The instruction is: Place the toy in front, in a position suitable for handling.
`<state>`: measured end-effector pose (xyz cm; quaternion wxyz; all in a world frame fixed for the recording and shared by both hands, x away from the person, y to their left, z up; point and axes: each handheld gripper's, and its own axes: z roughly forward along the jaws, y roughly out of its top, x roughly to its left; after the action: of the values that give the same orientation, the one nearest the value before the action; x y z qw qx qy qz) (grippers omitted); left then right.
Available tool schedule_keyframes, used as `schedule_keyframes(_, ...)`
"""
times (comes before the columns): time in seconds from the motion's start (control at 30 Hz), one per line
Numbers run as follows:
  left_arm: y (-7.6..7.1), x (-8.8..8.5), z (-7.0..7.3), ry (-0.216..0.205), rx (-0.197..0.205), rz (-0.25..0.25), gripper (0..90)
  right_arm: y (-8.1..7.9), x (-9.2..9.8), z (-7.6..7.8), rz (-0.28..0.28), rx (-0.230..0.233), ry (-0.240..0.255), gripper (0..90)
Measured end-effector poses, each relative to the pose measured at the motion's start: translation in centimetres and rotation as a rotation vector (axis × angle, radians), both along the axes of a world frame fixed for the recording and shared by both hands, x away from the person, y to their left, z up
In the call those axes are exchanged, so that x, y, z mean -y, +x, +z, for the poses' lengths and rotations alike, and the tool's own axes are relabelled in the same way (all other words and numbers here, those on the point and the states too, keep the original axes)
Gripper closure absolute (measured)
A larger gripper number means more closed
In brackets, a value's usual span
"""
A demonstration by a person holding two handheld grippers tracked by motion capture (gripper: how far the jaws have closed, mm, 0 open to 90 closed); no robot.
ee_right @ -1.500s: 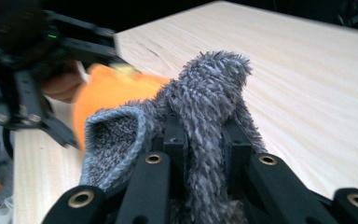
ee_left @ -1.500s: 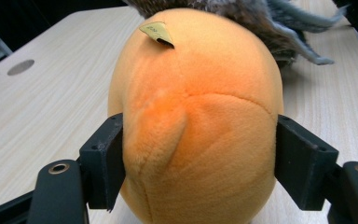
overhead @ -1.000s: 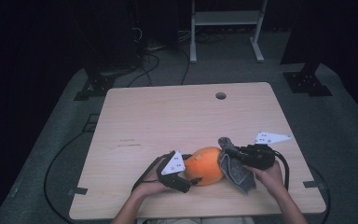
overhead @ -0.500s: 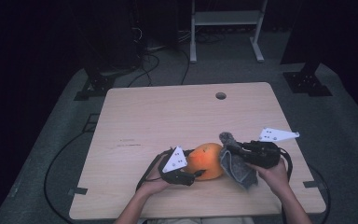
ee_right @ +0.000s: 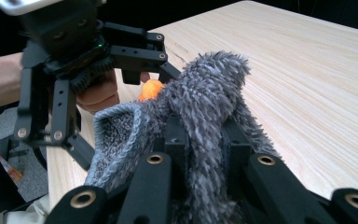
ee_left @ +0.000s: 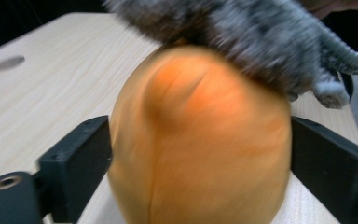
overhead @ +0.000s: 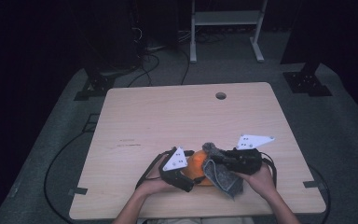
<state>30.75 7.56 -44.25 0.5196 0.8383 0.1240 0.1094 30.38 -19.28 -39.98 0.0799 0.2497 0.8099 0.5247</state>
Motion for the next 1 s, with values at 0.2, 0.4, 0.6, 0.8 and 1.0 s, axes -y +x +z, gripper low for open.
schedule_keyframes(0.2,0.5,0.0,-0.8,0.009,-0.056,-0.015,5.6,-0.2,0.3,-0.2,0.003,0.01,-0.009,76.2)
schedule_keyframes(0.4,0.4,0.1,-1.5,0.035,-0.025,-0.026,14.1,0.4,2.3,-1.0,-0.037,-0.032,0.03,76.1)
schedule_keyframes(0.6,0.2,0.5,-1.3,-0.003,0.002,0.006,28.2,1.2,4.2,-1.7,-0.076,-0.07,0.069,75.9)
schedule_keyframes(0.8,0.1,0.6,-1.0,-0.036,-0.001,0.033,29.9,1.5,6.0,-2.2,-0.151,-0.089,0.046,75.9)
schedule_keyframes(1.0,-0.5,0.4,1.3,-0.057,0.069,0.033,33.3,0.0,4.9,1.0,-0.096,0.014,0.113,75.8)
